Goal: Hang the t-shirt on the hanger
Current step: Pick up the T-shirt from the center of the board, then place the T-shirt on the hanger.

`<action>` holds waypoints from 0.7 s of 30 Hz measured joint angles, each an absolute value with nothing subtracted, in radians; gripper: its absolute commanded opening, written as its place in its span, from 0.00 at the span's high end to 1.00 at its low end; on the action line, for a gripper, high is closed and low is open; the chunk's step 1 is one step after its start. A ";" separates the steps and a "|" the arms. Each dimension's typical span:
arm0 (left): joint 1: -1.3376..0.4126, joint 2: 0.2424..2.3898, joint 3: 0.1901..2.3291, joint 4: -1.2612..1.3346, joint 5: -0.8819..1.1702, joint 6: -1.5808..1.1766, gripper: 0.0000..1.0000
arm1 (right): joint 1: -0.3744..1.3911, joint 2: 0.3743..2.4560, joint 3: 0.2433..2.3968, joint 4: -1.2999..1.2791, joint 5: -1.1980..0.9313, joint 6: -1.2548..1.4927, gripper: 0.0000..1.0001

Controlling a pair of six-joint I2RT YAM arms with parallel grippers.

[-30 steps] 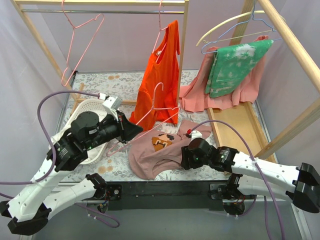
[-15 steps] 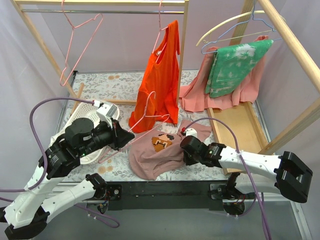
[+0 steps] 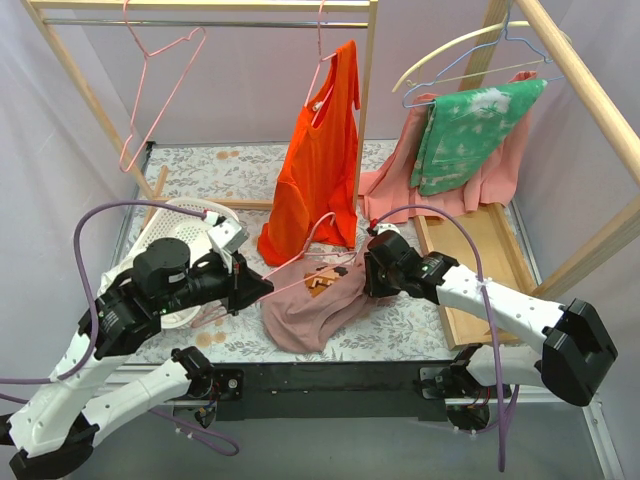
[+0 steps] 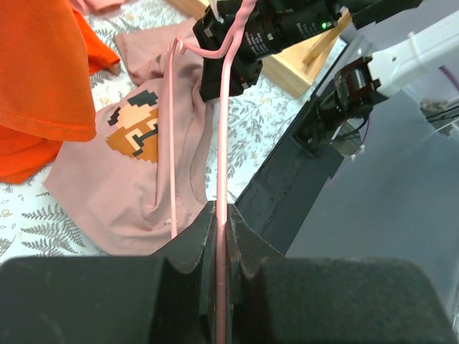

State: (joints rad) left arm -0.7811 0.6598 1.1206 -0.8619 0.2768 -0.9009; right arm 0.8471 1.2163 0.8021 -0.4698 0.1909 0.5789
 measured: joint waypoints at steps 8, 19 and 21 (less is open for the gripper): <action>-0.781 0.706 1.121 -0.899 0.315 -0.854 1.00 | 0.838 1.216 0.786 -0.480 0.146 0.567 0.71; -0.781 0.749 1.145 -0.968 0.363 -0.800 1.00 | 0.806 1.180 0.786 -0.480 0.120 0.568 0.81; -0.781 0.759 1.153 -0.972 0.379 -0.792 1.00 | 0.800 1.181 0.787 -0.480 0.119 0.567 0.80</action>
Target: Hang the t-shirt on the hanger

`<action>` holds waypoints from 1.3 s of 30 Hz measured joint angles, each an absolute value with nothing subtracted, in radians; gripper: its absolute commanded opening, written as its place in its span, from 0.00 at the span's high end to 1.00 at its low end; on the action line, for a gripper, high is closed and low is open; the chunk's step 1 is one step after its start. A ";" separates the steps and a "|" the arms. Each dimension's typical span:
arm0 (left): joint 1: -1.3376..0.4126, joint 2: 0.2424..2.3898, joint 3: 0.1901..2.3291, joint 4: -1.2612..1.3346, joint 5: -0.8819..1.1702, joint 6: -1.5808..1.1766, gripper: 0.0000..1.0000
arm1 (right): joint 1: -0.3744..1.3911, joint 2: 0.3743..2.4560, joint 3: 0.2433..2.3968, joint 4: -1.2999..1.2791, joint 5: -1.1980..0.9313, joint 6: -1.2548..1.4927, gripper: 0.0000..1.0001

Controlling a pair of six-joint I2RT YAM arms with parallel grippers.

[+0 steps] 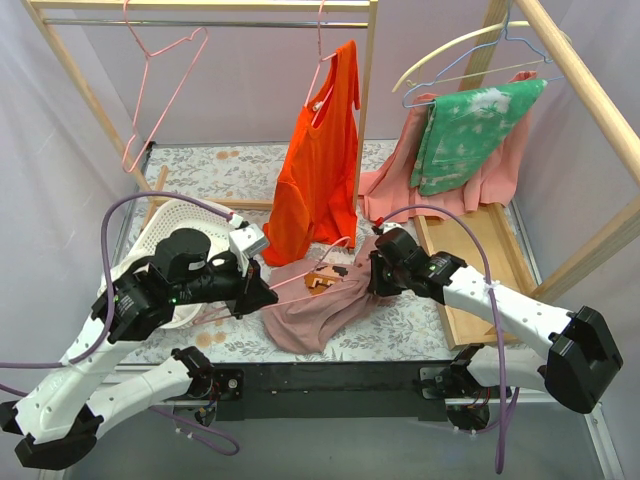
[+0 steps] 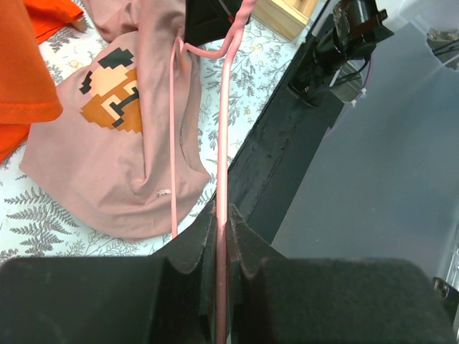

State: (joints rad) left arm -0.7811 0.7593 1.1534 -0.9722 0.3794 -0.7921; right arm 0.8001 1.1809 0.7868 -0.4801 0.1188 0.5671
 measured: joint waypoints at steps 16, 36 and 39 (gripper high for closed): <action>-0.781 0.797 1.179 -0.999 0.456 -0.773 1.00 | 0.766 1.233 0.853 -0.512 0.079 0.542 0.76; -0.781 0.790 1.054 -0.877 0.404 -0.772 1.00 | 0.765 1.214 0.890 -0.560 0.020 0.551 0.57; -0.781 0.788 1.017 -0.856 0.409 -0.777 1.00 | 0.765 1.195 0.885 -0.559 0.019 0.554 0.52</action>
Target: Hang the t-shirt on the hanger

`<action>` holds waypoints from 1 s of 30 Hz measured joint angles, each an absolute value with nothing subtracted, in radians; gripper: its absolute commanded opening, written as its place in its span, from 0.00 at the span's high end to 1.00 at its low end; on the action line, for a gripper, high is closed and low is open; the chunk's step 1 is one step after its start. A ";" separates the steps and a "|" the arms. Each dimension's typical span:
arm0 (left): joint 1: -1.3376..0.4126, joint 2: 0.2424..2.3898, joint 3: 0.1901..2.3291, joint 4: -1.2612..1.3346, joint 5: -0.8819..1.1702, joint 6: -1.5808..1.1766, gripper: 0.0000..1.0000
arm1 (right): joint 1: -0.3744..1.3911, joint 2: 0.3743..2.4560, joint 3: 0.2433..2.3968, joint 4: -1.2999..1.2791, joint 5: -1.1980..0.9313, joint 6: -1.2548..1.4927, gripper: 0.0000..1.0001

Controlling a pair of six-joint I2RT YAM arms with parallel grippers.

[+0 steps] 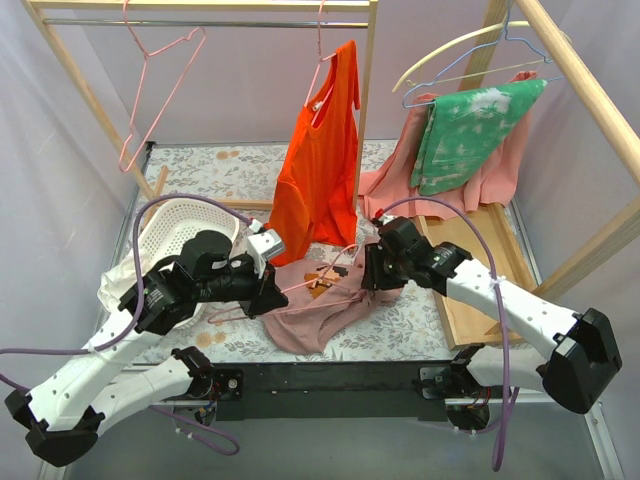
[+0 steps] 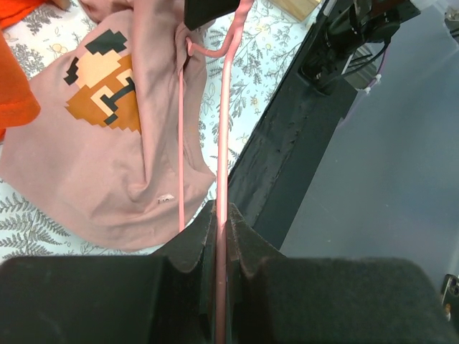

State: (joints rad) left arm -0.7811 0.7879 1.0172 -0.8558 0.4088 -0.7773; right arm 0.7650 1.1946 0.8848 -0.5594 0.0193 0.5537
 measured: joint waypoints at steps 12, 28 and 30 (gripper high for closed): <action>-0.781 0.804 0.990 -0.815 0.403 -0.781 1.00 | 0.768 0.923 0.595 -0.493 -0.007 0.604 0.55; -0.781 0.830 1.002 -0.809 0.388 -0.778 1.00 | 0.793 1.085 0.514 -0.186 0.040 0.710 0.93; -0.781 0.833 1.006 -0.809 0.385 -0.777 1.00 | 0.793 1.087 0.506 -0.183 0.060 0.725 0.97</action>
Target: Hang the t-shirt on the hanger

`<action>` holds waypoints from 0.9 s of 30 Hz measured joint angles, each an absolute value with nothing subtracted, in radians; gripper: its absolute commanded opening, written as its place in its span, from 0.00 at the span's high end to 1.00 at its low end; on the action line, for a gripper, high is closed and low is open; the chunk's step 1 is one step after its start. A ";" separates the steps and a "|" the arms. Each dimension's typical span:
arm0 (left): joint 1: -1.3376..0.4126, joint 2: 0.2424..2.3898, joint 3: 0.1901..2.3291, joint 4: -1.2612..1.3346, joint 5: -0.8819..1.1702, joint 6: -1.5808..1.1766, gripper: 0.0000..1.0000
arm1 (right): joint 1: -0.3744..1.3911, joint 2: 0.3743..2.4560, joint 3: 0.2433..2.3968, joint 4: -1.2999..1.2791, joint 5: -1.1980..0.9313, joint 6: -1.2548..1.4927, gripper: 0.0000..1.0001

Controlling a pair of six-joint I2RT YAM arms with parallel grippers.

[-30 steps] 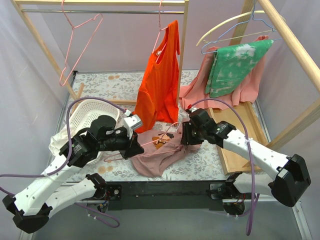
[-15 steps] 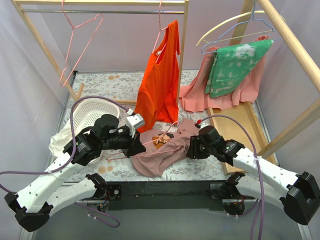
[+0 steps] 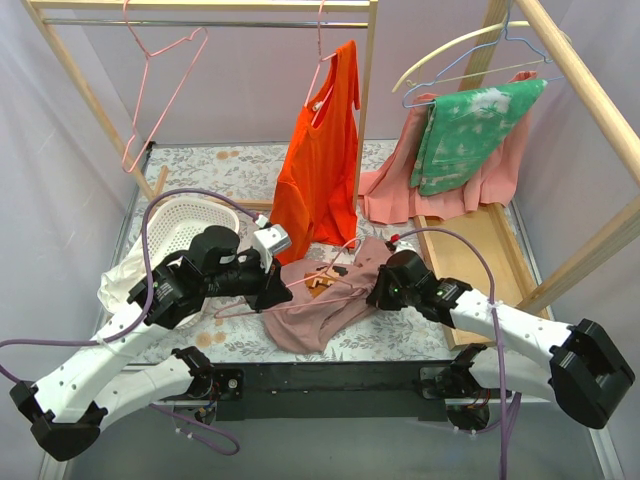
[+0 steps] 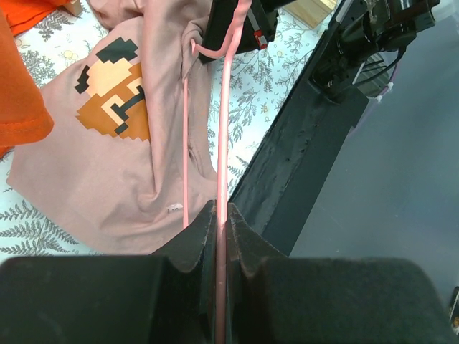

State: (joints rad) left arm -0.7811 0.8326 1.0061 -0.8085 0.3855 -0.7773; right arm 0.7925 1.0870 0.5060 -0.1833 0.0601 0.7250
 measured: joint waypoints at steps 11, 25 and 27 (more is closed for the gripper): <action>-0.781 0.837 0.992 -0.728 0.426 -0.764 1.00 | 0.795 0.967 0.666 -0.467 0.182 0.748 0.99; -0.782 0.771 0.819 -0.413 0.408 -0.831 1.00 | 0.867 1.105 0.999 -0.741 0.157 0.681 0.99; -0.786 0.771 0.785 -0.340 0.402 -0.858 1.00 | 0.878 1.128 1.077 -0.764 0.159 0.672 0.99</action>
